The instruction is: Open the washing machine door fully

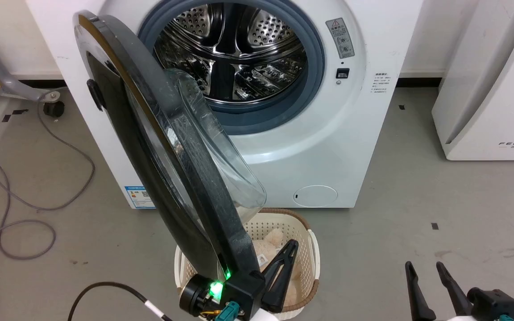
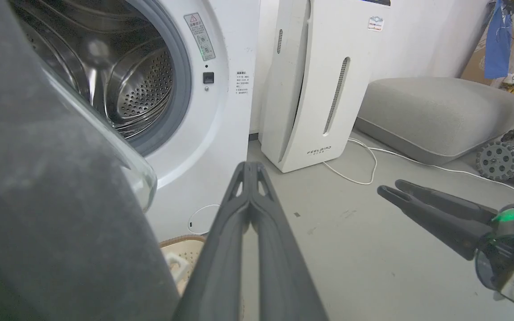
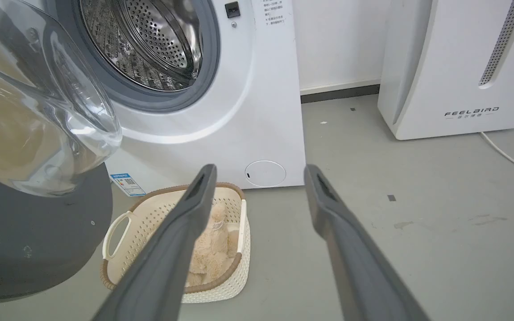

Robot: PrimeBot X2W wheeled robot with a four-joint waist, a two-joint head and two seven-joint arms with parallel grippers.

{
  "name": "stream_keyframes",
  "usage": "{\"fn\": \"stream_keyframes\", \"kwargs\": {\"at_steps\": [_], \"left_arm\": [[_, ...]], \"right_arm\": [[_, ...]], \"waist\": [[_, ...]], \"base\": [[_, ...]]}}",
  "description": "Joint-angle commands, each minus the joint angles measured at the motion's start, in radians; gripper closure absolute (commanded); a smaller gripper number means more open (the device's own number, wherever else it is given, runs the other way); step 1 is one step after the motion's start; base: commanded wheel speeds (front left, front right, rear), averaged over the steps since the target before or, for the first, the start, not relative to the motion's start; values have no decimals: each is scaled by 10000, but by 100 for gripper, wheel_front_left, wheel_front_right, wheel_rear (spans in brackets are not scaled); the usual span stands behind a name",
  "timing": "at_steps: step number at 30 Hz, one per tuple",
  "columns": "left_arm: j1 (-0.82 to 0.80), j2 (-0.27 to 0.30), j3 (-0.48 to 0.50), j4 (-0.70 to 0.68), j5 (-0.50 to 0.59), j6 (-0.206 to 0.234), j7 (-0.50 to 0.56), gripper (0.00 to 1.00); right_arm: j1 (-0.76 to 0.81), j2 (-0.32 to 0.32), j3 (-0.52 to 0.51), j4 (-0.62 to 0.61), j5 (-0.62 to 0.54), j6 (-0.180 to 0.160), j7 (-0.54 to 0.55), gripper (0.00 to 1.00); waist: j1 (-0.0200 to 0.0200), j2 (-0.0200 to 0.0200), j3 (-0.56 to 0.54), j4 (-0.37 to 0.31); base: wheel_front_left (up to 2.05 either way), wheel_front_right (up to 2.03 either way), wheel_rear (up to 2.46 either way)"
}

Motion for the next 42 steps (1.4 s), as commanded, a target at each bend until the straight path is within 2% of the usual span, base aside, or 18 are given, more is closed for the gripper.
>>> {"fn": "stream_keyframes", "kwargs": {"at_steps": [1, 7, 20, 32, 42], "left_arm": [[-113, -4, 14, 53, 25, 139, -72, 100], [25, -3, 12, 36, -48, 554, -10, 100], [1260, 846, 366, -1692, -170, 1298, 827, 100], [1976, 1395, 793, -3081, -69, 1988, 1267, 100], [2347, 1538, 1492, -3856, -148, 2630, 912, 100]], "right_arm": [[-102, 39, 16, 43, 100, 6, -21, 0], [-104, 39, 61, 140, 144, 6, -16, 0], [37, 39, 52, 289, 158, 6, 49, 0], [109, 39, 65, 380, 214, 6, 87, 0], [99, 39, -55, 476, 199, 6, 128, 0]], "waist": [[0, 0, -6, 8], [0, 0, -31, 76], [0, 0, -264, 536], [0, 0, -305, 1458], [0, 0, -243, 2502]], "base": [[0, 0, 0], [0, 0, 0], [0, 0, 0], [0, 0, 0], [0, 0, 0]]}}
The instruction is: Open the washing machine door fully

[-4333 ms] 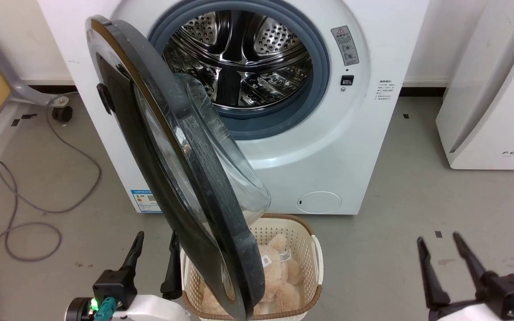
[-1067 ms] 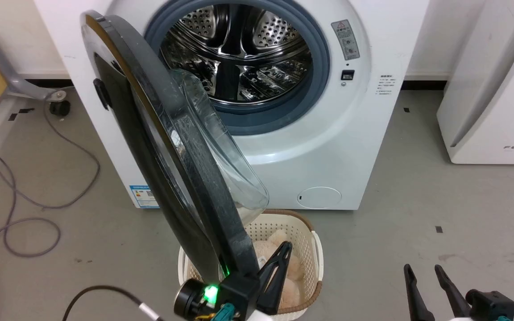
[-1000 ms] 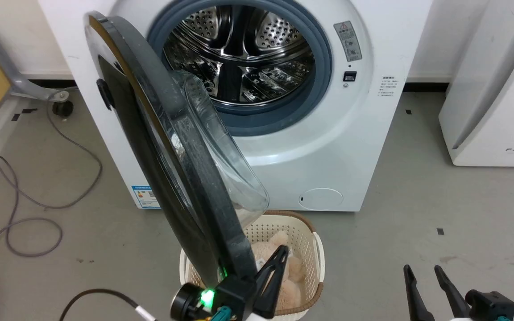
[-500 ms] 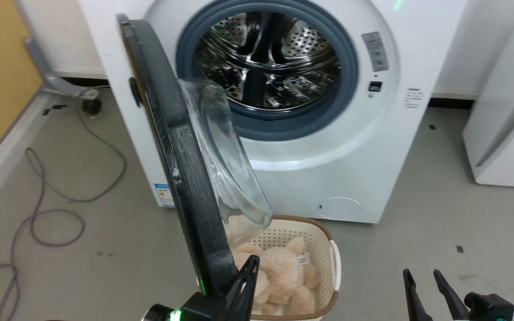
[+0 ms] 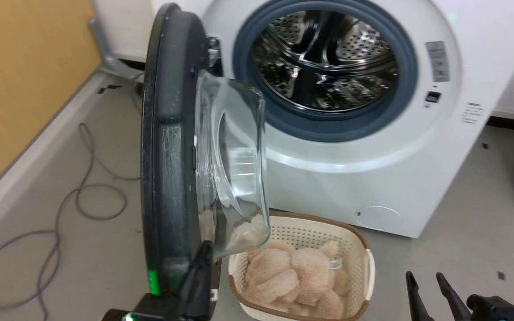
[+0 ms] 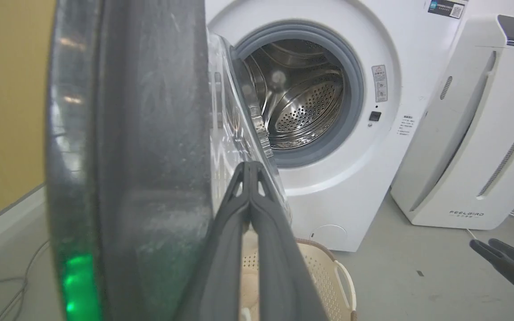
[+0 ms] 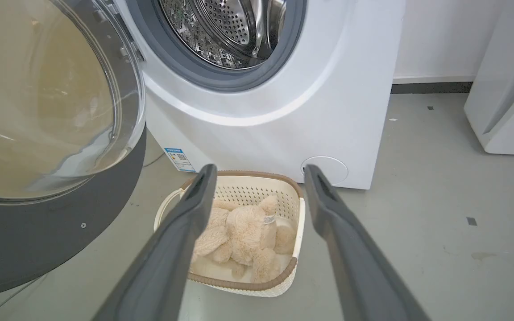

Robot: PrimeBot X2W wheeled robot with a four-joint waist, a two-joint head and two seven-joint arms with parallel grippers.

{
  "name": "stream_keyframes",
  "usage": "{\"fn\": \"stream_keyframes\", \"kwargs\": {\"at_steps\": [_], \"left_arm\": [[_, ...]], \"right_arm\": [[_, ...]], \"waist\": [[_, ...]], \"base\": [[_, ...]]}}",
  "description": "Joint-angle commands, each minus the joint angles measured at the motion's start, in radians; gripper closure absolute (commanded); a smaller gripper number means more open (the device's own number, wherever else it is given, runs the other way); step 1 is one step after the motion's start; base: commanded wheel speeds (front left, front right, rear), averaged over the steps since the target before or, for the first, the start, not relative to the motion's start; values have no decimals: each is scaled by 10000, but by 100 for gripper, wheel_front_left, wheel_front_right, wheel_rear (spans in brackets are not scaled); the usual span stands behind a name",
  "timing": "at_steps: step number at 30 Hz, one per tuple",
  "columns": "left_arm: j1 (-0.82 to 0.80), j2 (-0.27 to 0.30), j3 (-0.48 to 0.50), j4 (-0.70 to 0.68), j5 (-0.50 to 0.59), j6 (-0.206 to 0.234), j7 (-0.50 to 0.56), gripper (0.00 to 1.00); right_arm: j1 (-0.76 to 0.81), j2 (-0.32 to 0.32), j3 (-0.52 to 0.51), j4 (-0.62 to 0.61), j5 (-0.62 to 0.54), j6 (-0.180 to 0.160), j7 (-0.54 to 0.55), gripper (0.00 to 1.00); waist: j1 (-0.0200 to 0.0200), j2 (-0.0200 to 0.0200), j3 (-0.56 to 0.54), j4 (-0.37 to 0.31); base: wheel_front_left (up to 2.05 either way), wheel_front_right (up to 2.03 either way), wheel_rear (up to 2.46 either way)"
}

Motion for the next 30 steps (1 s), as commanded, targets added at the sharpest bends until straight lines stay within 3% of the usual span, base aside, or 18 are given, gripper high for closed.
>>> {"fn": "stream_keyframes", "kwargs": {"at_steps": [1, 12, 30], "left_arm": [[101, 70, 132, -42, -40, 105, -80, 100], [-402, 625, 1705, 564, -756, 158, -716, 100], [-2601, 1675, 4309, 3850, -2141, -693, -1620, 100]], "right_arm": [[33, 32, -6, 22, 26, 6, 33, 0], [-154, 32, 15, -64, -6, 6, 34, 0], [-306, 32, -33, -141, -28, 6, 84, 0]], "waist": [[0, 0, 23, 208], [0, 0, 130, 634], [0, 0, 540, 201]], "base": [[0, 0, 0], [0, 0, 0], [0, 0, 0]]}}
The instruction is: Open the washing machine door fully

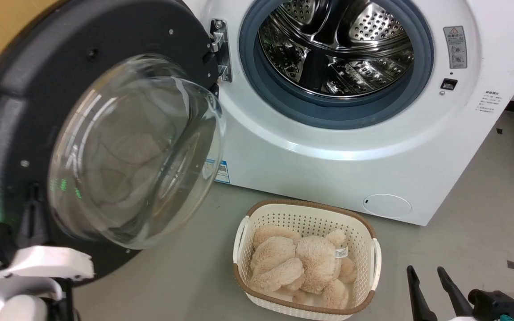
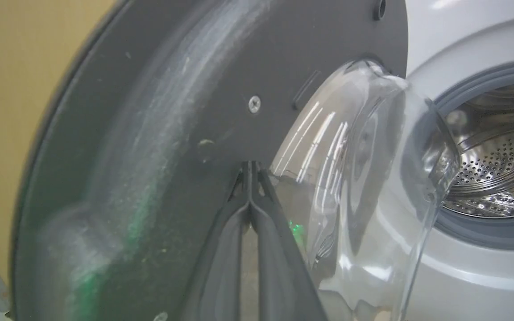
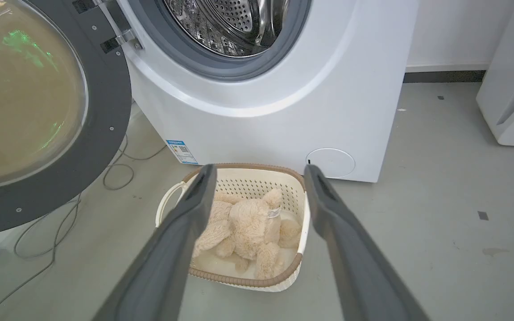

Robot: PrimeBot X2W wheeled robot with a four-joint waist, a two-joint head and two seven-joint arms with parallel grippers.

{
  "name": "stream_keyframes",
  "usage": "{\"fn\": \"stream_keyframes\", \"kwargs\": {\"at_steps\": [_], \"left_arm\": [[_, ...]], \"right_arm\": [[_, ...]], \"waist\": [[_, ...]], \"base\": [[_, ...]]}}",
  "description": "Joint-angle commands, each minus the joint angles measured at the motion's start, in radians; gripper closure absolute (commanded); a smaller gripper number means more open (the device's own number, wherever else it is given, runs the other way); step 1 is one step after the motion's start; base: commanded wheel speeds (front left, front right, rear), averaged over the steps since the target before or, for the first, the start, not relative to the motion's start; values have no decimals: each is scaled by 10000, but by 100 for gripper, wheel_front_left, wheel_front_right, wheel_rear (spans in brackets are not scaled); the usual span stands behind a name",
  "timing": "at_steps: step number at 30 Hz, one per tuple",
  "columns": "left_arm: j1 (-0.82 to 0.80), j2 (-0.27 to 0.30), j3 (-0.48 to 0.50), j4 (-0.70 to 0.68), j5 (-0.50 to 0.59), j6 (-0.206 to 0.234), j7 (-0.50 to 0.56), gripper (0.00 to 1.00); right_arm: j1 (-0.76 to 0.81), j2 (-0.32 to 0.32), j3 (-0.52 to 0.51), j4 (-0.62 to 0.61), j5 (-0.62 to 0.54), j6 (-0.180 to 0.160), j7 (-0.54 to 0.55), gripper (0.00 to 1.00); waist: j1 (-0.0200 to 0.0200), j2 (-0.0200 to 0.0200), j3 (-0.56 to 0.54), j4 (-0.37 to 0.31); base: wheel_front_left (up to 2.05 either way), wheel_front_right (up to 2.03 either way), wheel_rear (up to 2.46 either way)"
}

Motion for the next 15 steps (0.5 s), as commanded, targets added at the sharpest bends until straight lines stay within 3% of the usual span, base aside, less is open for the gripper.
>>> {"fn": "stream_keyframes", "kwargs": {"at_steps": [1, 10, 15], "left_arm": [[-200, 124, 156, 211, -69, -58, -63, 100], [-1341, 595, 932, 2106, -173, -780, -133, 100], [-1028, 231, 1319, 1771, 266, -808, -136, 100]], "right_arm": [[-188, 28, -19, -23, -25, 6, 7, 0], [-386, 28, 64, -56, -90, 6, 75, 0], [-380, 28, 96, 60, -21, 6, 36, 0]], "waist": [[0, -1, 16, -2], [0, -1, 193, -112], [0, -1, 59, -324]], "base": [[0, 0, 0], [0, 0, 0], [0, 0, 0]]}}
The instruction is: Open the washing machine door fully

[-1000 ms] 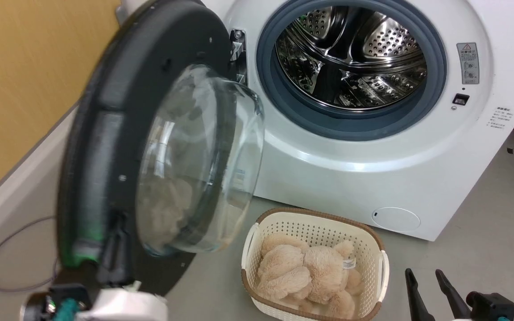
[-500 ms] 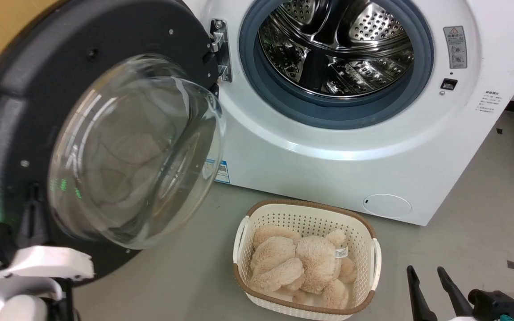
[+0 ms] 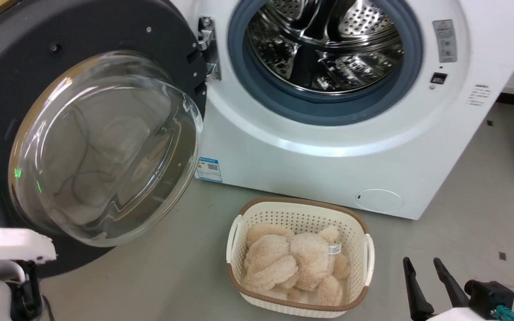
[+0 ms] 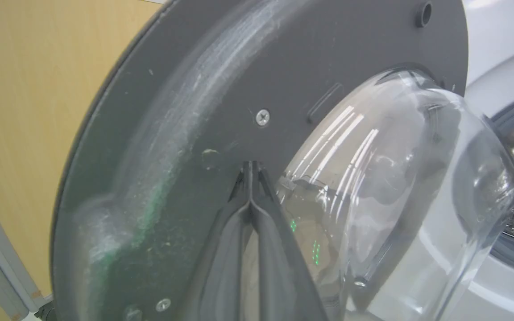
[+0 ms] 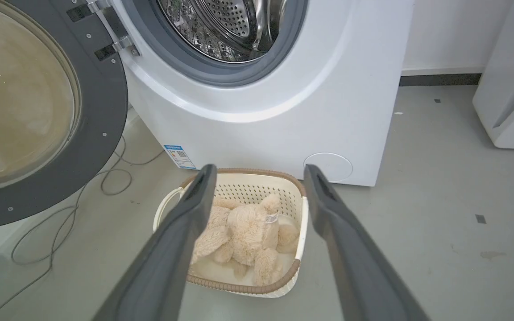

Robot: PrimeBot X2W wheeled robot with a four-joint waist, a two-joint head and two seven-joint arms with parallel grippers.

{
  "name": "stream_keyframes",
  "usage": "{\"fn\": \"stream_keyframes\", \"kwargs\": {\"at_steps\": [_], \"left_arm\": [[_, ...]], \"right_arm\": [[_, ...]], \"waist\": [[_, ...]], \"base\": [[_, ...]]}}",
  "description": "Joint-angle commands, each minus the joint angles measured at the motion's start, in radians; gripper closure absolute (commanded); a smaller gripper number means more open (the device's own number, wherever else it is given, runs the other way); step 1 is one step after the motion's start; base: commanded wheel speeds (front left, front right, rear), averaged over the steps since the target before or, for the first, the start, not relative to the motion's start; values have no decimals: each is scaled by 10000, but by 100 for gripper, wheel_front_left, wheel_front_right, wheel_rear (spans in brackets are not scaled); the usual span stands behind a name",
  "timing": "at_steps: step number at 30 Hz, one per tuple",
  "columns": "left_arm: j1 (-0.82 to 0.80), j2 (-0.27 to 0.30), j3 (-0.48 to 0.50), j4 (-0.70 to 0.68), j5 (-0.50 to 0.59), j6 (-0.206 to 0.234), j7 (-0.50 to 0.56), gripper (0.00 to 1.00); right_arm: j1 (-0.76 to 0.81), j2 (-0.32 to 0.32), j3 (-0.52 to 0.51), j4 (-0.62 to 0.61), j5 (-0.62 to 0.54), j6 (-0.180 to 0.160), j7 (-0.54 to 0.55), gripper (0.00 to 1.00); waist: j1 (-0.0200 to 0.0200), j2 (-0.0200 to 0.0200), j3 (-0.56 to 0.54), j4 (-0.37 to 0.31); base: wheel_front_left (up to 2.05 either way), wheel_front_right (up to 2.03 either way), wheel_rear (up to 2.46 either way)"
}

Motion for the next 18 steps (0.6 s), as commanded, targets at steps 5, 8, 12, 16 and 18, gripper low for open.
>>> {"fn": "stream_keyframes", "kwargs": {"at_steps": [5, 8, 12, 16, 18], "left_arm": [[1317, -869, 342, -1165, 369, 118, -53, 100], [2130, -1380, 300, -1892, 534, 205, -53, 100], [3185, -1879, 73, -2650, 724, 281, -54, 100], [4040, -2254, -133, -3105, 841, 472, -54, 100], [4202, -2322, -208, -3199, 894, 516, -51, 100]], "right_arm": [[63, 26, 67, 153, 95, 6, -123, 0], [132, 26, 63, 211, 138, 6, -165, 0], [196, 26, 67, 237, 139, 6, -205, 0], [244, 26, -2, 208, 77, 6, -245, 0], [260, 26, -26, 206, 64, 6, -253, 0]], "waist": [[0, -1, -265, -191], [0, -1, -402, -216], [0, -1, -599, -254], [0, -1, -744, -254], [0, -1, -786, -239]], "base": [[0, 0, 0], [0, 0, 0], [0, 0, 0], [0, 0, 0], [0, 0, 0]]}}
